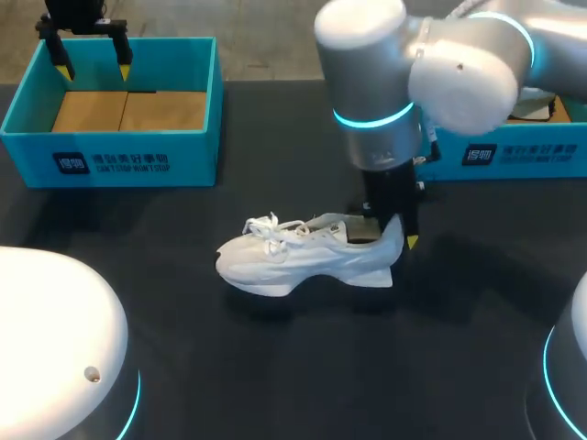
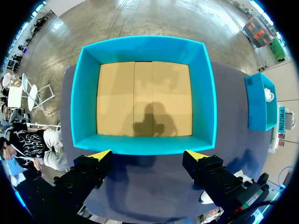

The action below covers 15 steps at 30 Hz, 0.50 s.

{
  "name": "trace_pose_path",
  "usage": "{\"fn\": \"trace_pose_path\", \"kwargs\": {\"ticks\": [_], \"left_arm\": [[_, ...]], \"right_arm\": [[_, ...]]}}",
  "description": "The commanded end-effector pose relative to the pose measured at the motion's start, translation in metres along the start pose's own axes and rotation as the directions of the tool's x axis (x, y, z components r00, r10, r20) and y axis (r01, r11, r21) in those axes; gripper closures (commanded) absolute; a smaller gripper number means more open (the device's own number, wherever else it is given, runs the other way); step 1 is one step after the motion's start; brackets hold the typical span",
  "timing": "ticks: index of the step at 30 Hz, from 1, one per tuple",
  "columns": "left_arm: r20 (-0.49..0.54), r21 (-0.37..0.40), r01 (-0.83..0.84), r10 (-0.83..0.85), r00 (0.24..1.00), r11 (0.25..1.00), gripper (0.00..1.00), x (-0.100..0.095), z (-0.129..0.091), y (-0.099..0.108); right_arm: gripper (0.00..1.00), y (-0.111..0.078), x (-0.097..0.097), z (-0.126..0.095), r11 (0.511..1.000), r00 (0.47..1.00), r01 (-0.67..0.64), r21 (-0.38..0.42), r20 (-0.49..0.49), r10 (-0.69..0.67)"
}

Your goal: Take the shoe out of the shoebox, open the shoe tongue, remove and reinsert the insole, then place the shoe into the shoebox

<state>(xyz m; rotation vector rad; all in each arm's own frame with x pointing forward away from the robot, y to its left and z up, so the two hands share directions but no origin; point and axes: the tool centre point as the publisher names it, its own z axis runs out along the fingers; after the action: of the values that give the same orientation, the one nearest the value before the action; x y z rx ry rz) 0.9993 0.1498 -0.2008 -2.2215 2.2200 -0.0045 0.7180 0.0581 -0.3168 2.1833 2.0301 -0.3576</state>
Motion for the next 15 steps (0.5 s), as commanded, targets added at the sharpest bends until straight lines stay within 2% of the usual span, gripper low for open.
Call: {"fn": "trace_pose_path", "kwargs": {"ticks": [1,3,15], "left_arm": [[0.001,-0.001,0.0,0.0,1.0,1.0,0.0,0.0,0.0,0.0],[0.001,-0.001,0.0,0.0,1.0,1.0,0.0,0.0,0.0,0.0],[0.001,-0.001,0.0,0.0,1.0,1.0,0.0,0.0,0.0,0.0]], "right_arm": [[1.0,0.003,0.008,0.018,1.0,1.0,-0.005,-0.004,0.004,0.005],[1.0,0.004,0.011,0.024,0.999,1.0,0.007,-0.032,0.005,-0.007],[1.0,0.007,0.023,0.044,0.999,0.999,0.025,-0.028,0.036,-0.024]]}}
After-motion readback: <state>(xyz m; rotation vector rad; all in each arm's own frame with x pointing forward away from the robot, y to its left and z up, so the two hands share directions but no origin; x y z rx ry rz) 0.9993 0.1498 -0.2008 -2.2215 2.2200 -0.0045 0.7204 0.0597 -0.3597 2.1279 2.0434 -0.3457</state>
